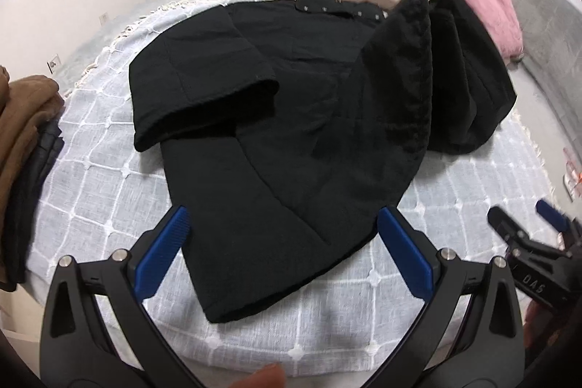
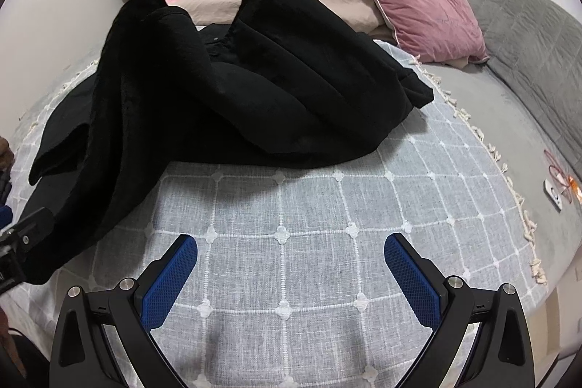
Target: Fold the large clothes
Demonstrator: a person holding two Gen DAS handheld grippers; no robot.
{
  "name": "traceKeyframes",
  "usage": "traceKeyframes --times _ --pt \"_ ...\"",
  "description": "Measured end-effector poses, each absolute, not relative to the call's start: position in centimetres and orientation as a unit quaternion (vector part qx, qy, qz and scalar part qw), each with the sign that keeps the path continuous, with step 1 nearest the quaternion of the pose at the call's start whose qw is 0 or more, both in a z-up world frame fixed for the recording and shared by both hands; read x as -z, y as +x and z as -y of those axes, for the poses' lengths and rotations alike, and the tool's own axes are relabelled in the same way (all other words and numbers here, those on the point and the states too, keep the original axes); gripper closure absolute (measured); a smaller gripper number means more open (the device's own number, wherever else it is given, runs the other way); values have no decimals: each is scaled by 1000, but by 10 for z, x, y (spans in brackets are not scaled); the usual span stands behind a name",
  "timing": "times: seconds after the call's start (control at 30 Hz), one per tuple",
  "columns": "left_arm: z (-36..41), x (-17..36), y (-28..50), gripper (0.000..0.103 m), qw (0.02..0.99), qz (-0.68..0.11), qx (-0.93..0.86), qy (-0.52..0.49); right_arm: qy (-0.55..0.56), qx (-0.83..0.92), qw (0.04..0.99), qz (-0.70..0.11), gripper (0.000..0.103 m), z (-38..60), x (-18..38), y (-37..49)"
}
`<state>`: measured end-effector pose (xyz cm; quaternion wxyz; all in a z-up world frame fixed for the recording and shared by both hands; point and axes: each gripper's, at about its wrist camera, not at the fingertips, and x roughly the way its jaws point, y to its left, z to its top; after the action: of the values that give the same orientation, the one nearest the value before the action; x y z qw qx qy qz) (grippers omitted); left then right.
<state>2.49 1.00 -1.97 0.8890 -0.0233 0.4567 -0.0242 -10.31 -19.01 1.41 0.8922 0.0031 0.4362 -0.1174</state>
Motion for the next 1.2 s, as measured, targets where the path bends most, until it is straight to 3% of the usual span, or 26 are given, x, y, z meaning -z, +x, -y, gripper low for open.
traceKeyframes --times 0.37,0.63,0.8,0.9,1.0,1.03,1.2 --pt "-67 22 33 0 872 -476 75 -89 49 121 882 -454 0 225 -5 -108" --pt "-119 83 36 11 774 -560 136 -264 66 131 873 -466 0 245 0 -115" --pt "-117 93 36 14 736 -530 201 -370 68 126 874 -465 0 239 0 -113" --pt "-108 95 45 36 723 -530 216 -388 81 115 875 -463 0 236 0 -110" --pt "-102 87 43 82 754 -529 192 -340 109 98 871 -469 0 237 4 -106" --pt "-104 79 40 89 767 -519 188 -327 122 91 868 -472 0 239 6 -105" --pt "-139 43 15 95 823 -469 158 -277 197 65 850 -484 0 262 13 -108"
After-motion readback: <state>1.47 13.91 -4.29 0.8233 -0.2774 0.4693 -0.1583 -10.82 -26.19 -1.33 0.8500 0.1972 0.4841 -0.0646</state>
